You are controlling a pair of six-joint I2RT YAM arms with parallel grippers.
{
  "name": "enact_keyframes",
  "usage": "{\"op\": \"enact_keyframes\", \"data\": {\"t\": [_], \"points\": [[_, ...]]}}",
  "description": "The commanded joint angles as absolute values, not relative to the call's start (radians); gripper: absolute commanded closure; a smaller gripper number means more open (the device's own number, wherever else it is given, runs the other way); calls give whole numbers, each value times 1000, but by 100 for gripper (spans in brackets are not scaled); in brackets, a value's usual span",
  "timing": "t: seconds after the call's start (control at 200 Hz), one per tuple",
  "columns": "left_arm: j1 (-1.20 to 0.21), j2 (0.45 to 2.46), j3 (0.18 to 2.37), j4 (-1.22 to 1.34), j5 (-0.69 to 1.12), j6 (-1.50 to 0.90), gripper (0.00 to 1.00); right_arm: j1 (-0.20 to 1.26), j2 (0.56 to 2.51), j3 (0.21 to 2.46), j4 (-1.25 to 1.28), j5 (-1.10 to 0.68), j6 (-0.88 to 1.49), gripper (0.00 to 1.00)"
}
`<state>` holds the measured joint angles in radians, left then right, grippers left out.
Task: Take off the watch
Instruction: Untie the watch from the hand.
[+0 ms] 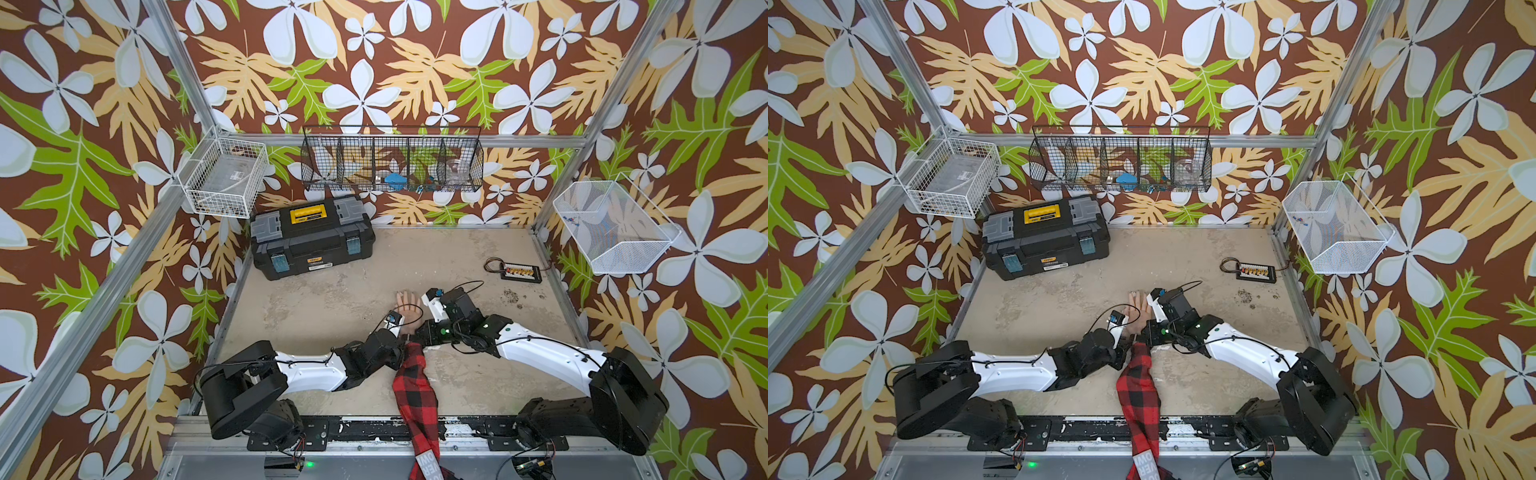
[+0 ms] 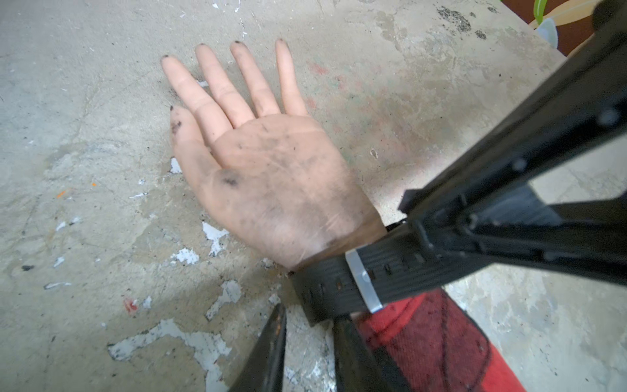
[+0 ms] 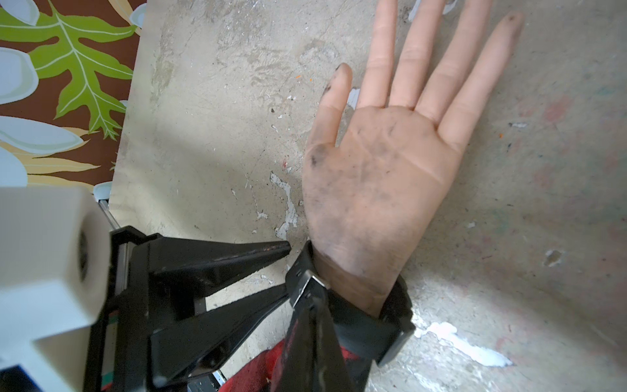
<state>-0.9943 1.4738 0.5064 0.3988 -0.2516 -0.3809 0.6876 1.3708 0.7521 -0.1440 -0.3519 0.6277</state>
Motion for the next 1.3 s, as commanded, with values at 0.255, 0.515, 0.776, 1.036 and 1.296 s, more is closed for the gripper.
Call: {"op": "enact_keyframes", "data": {"t": [0.255,0.515,0.776,1.036,1.296], "points": [[-1006,1497,387,800,-285,-309,66,690,1388,764,-197,-381,617,100],[-1019,1527,348,894,-321,-264,70,690,1393,778,-204,-387,611,100],[-1019,1565,367,905,-358,-251,81,689,1396,776,-204,-396,607,100],[-1020,1604,393,886,-388,-255,79,690,1388,775,-210,-394,606,100],[-1021,1593,377,921,-360,-243,95,689,1378,781,-230,-364,584,99]]}}
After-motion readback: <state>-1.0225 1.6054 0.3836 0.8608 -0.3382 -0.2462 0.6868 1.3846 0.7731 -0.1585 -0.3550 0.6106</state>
